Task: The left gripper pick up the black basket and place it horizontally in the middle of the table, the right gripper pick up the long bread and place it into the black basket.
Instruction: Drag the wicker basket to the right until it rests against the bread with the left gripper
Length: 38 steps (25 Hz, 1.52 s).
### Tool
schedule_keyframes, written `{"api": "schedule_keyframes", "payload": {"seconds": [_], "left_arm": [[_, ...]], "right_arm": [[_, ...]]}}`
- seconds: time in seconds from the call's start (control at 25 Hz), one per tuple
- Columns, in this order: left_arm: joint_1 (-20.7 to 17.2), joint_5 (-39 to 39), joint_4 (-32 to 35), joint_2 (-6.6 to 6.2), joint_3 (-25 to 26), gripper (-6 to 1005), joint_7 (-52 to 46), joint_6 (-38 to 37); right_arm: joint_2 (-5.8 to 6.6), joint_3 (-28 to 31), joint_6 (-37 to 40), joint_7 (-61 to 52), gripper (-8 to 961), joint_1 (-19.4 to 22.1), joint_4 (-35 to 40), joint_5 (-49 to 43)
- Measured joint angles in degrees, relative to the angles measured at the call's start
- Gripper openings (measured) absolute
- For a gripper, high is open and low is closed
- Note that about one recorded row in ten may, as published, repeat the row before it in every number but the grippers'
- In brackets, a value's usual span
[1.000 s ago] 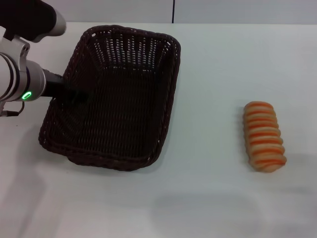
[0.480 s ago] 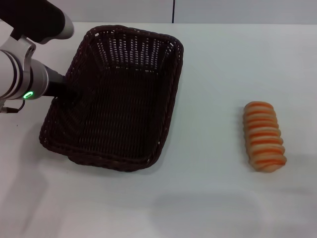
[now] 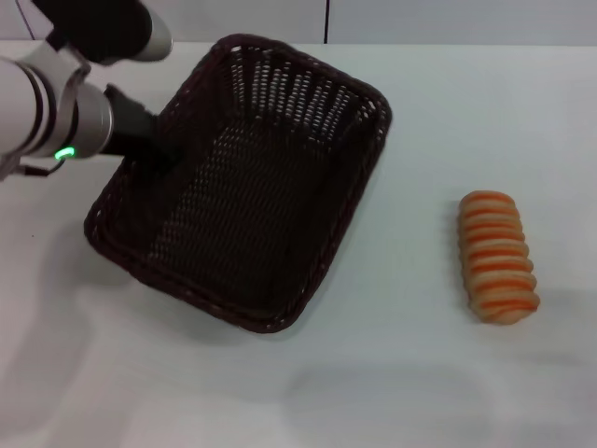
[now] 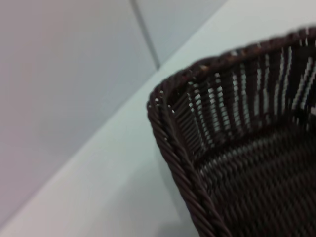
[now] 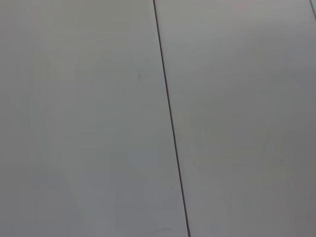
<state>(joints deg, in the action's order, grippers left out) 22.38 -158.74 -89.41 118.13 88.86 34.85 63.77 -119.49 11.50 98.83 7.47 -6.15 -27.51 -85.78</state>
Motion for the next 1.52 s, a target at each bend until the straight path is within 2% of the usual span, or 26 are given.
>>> {"api": "schedule_keyframes", "payload": {"seconds": [0.16, 0.2, 0.24, 0.32, 0.48, 0.72, 0.88, 1.24, 1.52], "left_arm": [[4.3, 6.6, 2.6, -0.01, 4.4, 310, 8.4, 1.4], [6.9, 9.1, 5.1, -0.01, 6.4, 300, 12.1, 3.1], [6.9, 9.1, 5.1, -0.01, 6.4, 291, 12.1, 3.1], [9.2, 11.8, 7.4, 0.0, 8.6, 272, 15.6, 4.7], [15.0, 19.7, 14.4, -0.06, 16.7, 253, 25.8, 10.1], [19.3, 23.0, 17.2, -0.11, 21.9, 222, 31.9, 15.6], [24.3, 25.2, 22.5, -0.23, 27.0, 195, 38.2, 22.5], [28.9, 25.6, 28.7, -0.52, 29.0, 208, 43.1, 28.1], [30.2, 25.6, 30.2, -0.31, 28.5, 242, 44.4, 27.4]], "right_arm": [[0.02, -0.2, 0.7, 0.0, 846, 0.0, -0.1, 0.0], [0.01, -0.2, 0.9, 0.0, 846, 0.1, -0.1, 0.0], [0.01, -0.2, 0.9, 0.0, 846, 0.1, -0.1, 0.0], [-0.02, -0.3, 0.9, 0.0, 846, 0.2, -0.1, 0.0], [-0.09, -0.5, 1.4, 0.0, 846, 0.7, -0.1, 0.0], [-0.12, -0.9, 2.2, 0.0, 846, 0.8, -0.6, 0.0], [-0.13, -1.4, 2.3, 0.0, 847, 0.8, -0.7, 0.1], [-0.13, -1.7, 2.4, 0.0, 847, 0.8, -1.0, 0.1], [-0.13, -1.7, 2.4, 0.0, 847, 0.8, -1.1, 0.1]]}}
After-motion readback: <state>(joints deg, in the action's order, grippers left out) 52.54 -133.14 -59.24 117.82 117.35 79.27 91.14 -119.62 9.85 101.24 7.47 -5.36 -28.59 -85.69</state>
